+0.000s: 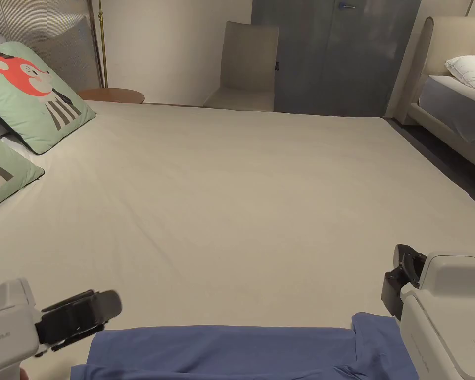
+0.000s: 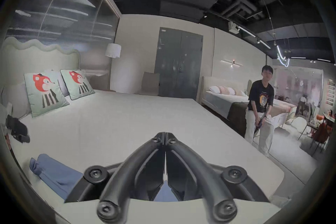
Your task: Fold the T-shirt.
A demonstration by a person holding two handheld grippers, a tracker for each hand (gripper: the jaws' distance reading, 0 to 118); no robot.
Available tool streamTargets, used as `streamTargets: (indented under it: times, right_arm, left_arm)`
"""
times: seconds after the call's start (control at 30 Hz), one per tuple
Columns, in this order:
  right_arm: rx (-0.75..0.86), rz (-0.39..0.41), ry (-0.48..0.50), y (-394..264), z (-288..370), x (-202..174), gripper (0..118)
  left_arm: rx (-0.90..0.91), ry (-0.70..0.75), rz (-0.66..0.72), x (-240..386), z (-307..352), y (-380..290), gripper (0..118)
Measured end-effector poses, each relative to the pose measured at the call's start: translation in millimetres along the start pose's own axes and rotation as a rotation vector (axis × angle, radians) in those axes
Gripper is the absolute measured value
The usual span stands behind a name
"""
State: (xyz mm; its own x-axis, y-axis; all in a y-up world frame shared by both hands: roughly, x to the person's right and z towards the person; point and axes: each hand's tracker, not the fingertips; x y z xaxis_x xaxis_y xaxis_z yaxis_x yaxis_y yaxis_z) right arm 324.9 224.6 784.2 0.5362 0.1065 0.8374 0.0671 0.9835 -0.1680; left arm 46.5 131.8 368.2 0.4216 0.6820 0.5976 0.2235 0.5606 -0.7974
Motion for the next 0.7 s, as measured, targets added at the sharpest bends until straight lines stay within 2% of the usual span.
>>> streamTargets:
  times: [0.03, 0.17, 0.3, 0.4, 0.47, 0.5, 0.57, 0.6, 0.63, 0.7]
  right_arm:
    - [-0.007, 0.000, -0.003, -1, 0, -1, 1]
    - [-0.040, -0.017, 0.006, -5, -1, -4, 1]
    - [-0.056, -0.004, 0.010, -6, -2, -10, 1]
    - [-0.067, -0.001, 0.013, -6, -3, -12, 1]
    - [-0.070, -0.001, 0.013, -6, -4, -13, 1]
    - [-0.072, -0.002, 0.014, -5, -4, -14, 1]
    - [-0.072, -0.007, 0.013, -5, -4, -14, 1]
    - [-0.073, -0.009, 0.014, -5, -4, -14, 1]
    - [-0.073, -0.010, 0.013, -5, -4, -15, 1]
    - [-0.079, -0.012, 0.014, -5, -5, -15, 1]
  left_arm:
    - [-0.019, -0.046, 0.054, -13, 0, -4, 108]
    - [-0.077, -0.019, 0.218, -62, -12, -11, 110]
    - [-0.132, -0.095, 0.366, -71, -36, -30, 107]
    - [-0.104, -0.193, 0.410, -61, -47, -32, 101]
    - [-0.127, -0.206, 0.466, -57, -58, -33, 88]
    - [-0.129, -0.172, 0.430, -54, -63, -35, 78]
    - [-0.137, -0.143, 0.401, -52, -67, -37, 29]
    - [-0.144, -0.148, 0.419, -57, -69, -38, 13]
    - [-0.172, -0.120, 0.450, -58, -72, -41, 12]
    - [-0.155, -0.078, 0.412, -67, -71, -43, 9]
